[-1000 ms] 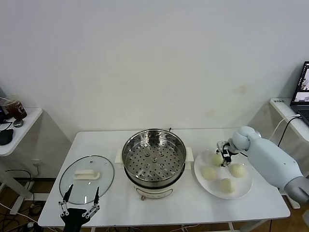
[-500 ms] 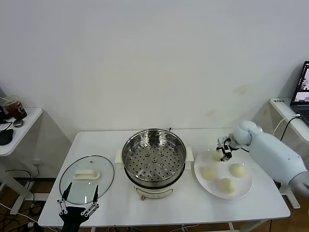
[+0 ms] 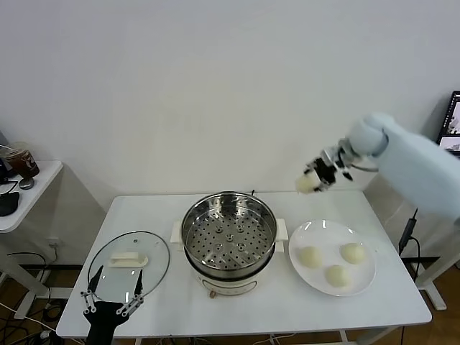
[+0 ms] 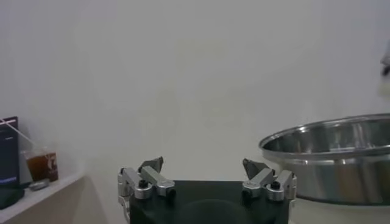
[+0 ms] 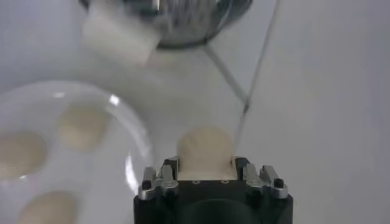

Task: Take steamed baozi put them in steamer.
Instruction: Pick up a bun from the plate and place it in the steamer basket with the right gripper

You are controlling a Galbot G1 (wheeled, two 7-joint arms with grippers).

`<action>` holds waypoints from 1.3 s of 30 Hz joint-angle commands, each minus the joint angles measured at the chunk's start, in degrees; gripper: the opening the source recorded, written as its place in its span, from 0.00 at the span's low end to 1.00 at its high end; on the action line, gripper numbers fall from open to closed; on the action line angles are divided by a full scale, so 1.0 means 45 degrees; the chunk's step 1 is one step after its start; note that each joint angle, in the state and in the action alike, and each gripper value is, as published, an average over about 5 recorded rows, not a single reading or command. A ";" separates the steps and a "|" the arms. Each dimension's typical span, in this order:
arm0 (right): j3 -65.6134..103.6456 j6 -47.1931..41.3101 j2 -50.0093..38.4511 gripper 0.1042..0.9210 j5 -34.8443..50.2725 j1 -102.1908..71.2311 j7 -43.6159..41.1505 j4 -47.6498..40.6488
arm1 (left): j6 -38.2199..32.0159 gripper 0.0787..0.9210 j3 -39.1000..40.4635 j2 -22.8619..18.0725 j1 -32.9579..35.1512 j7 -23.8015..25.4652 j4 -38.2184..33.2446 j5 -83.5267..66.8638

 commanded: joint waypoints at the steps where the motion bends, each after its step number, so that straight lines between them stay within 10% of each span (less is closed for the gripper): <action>1: -0.3001 0.3039 0.4584 0.55 0.1913 0.1968 -0.0228 -0.0432 | 0.0019 0.88 -0.0459 -0.0008 -0.0001 0.0002 -0.0112 -0.0148; 20: -0.3024 0.6492 0.5867 0.56 -0.3827 -0.0408 0.1073 -0.2345 | 0.0131 0.88 -0.0751 -0.0252 0.0079 0.0000 -0.0595 -0.0146; 39: -0.2496 0.7262 0.5804 0.61 -0.4374 -0.0864 0.1985 -0.2659 | 0.0131 0.88 -0.0637 -0.0340 0.0062 -0.0024 -0.0614 -0.0117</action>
